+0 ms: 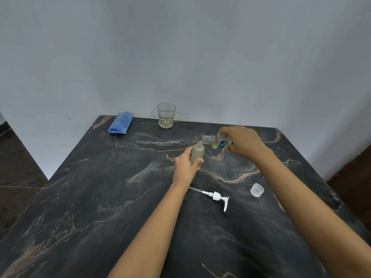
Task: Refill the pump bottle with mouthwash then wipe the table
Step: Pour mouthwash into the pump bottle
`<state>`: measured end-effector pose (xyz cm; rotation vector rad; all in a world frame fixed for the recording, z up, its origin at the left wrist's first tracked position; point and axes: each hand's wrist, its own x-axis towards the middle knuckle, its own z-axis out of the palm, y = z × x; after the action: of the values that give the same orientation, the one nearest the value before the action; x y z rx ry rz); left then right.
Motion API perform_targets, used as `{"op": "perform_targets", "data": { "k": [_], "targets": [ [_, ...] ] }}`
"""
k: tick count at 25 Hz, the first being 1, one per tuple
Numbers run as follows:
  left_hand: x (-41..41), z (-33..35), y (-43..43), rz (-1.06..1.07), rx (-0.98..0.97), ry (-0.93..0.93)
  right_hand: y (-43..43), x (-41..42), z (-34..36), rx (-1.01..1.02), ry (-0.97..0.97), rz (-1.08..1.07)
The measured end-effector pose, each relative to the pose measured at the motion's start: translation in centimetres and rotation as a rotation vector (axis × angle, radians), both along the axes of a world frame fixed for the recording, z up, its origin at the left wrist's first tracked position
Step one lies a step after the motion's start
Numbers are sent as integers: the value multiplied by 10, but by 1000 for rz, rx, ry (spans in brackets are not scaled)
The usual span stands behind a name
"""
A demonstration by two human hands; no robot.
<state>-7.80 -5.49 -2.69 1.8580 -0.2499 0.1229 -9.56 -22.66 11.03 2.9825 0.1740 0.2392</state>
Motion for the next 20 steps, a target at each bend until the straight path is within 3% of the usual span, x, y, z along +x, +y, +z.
{"op": "perform_targets", "data": {
  "k": [9, 17, 20],
  "targets": [
    [-1, 2, 0, 2, 6, 9, -4, 1, -7, 72, 28, -7],
    [-2, 4, 0, -2, 7, 21, -13, -2, -30, 369, 62, -23],
    [-3, 4, 0, -6, 0, 14, -17, -4, -42, 566, 39, -17]
  ]
}}
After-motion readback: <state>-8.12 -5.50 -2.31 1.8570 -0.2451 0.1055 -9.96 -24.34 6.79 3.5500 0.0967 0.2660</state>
